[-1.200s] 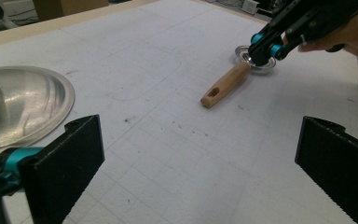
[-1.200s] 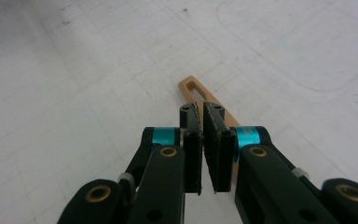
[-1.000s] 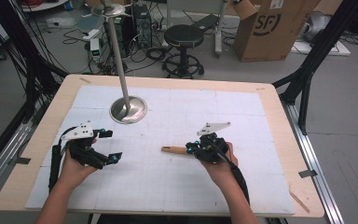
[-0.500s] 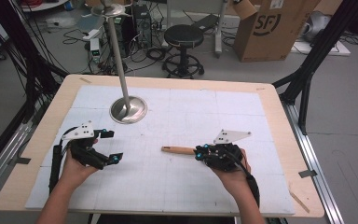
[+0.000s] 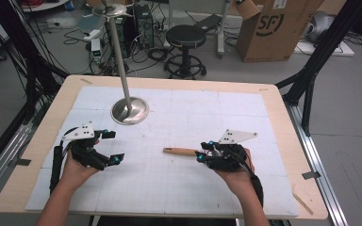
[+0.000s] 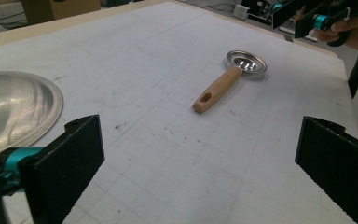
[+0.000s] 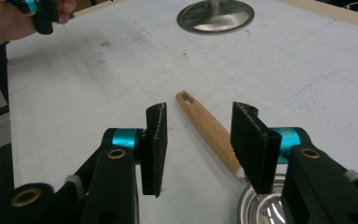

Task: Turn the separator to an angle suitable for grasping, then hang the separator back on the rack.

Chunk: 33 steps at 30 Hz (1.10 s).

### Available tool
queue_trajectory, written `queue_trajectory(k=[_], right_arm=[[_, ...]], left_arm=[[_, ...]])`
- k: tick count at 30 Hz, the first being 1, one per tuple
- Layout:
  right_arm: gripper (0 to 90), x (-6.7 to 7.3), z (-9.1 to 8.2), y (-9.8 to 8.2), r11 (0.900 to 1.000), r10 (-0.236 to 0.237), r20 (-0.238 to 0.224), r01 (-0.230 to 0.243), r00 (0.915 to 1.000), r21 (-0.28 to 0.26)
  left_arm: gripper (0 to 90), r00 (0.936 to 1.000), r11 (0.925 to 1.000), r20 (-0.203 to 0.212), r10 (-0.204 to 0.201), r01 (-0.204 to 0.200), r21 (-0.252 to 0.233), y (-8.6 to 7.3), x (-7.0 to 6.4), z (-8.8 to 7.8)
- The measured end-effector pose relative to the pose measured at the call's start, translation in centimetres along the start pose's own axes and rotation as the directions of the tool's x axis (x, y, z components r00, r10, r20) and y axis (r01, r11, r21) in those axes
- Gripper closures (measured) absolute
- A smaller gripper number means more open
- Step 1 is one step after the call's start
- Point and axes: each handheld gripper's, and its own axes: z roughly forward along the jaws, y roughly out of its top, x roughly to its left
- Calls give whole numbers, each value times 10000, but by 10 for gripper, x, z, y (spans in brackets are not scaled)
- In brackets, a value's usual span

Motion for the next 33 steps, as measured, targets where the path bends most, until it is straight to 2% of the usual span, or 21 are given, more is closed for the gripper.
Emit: queue_trajectory(k=[3, 6, 7, 13, 16, 17, 18, 20, 22, 33], right_arm=[[466, -2, -2, 0, 9999, 73, 107, -72, 9999, -152], [402, -4, -4, 0, 9992, 194, 479, -177, 9987, -368], [378, -6, -4, 0, 9993, 230, 633, -210, 9977, -319], [308, -9, 2, -1, 9992, 396, 824, -392, 9958, -68], [302, -10, 3, -1, 9993, 366, 946, -358, 9948, -102], [287, -10, 5, -2, 9992, 394, 1183, -385, 9922, -98], [287, -10, 5, -2, 9992, 394, 1183, -385, 9922, -98], [267, -10, 9, -3, 9992, 344, 1272, -370, 9913, 181], [263, -10, 10, -4, 9994, 234, 1343, -267, 9907, 226], [253, -11, 12, -5, 9989, 303, 1219, -343, 9921, 315]], left_arm=[[18, 10000, 10000, 63, 71, -71, -39, 1, -1, -1], [17, 9999, 9999, 93, 88, -88, -67, 1, -2, -3], [18, 9999, 9999, 132, 47, -45, -137, 1, -2, -3], [17, 9999, 10000, 147, 71, -70, -49, 1, -3, -3], [17, 9998, 9999, 192, 111, -112, 6, 1, -4, -3], [17, 9997, 9998, 161, 169, -171, 116, 1, -5, -3], [17, 9997, 9998, 161, 169, -171, 116, 1, -5, -3], [18, 9998, 9999, 174, 122, -124, 101, 1, -4, -1], [17, 9998, 9999, 157, 116, -118, 121, 1, -4, -1], [18, 9997, 9998, 191, 163, -164, 62, 1, -5, -2]])
